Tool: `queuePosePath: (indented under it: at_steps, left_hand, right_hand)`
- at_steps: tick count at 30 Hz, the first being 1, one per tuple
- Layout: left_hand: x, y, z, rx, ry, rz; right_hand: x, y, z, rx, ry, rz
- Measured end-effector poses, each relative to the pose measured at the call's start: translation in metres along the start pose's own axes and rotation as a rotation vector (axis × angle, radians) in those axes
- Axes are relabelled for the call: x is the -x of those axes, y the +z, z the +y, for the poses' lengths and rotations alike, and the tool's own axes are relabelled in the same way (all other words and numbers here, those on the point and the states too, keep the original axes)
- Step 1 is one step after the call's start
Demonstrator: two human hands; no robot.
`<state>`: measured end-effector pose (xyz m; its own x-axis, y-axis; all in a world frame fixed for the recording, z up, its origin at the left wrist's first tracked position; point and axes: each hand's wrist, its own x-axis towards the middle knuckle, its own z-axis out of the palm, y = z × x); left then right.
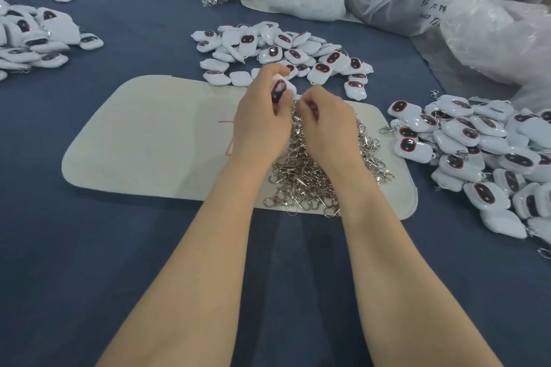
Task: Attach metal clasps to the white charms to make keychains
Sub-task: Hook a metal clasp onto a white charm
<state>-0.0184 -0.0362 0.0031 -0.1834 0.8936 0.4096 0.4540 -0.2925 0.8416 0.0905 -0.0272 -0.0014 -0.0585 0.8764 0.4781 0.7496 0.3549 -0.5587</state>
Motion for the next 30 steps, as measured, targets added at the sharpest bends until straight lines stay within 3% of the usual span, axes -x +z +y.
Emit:
queuePosePath:
  at_steps: [4,9,11,13,17,21,24,27,30]
  left_hand:
    - [-0.001,0.002,-0.001,0.005,-0.010,-0.004]
    - [-0.010,-0.003,0.003,0.853,-0.595,0.036]
    - [-0.010,-0.006,0.003,1.073,-0.747,-0.002]
    - [-0.009,-0.007,0.004,1.148,-0.818,-0.070]
    - [-0.009,-0.006,0.005,1.121,-0.849,-0.153]
    - [-0.008,-0.004,0.005,1.053,-0.821,-0.087]
    - [-0.008,0.001,0.000,0.647,-0.589,0.030]
    - [-0.003,0.001,-0.001,0.148,-0.190,0.120]
    - [0.002,0.003,-0.001,-0.043,0.033,0.068]
  right_hand:
    - [0.002,0.003,-0.001,-0.013,0.049,-0.019]
    - [-0.001,0.003,-0.010,-0.460,0.180,0.005]
    - [0.000,0.003,-0.012,-0.547,0.187,-0.014]
    - [0.000,0.002,-0.013,-0.585,0.172,0.007]
    - [-0.001,0.000,-0.014,-0.622,0.182,0.017]
    - [-0.001,-0.005,-0.010,-0.596,0.207,-0.065]
    - [-0.002,-0.007,-0.006,-0.518,0.217,-0.148]
    - [-0.003,-0.007,-0.002,-0.427,0.237,-0.204]
    - [-0.003,-0.008,0.003,-0.389,0.266,-0.243]
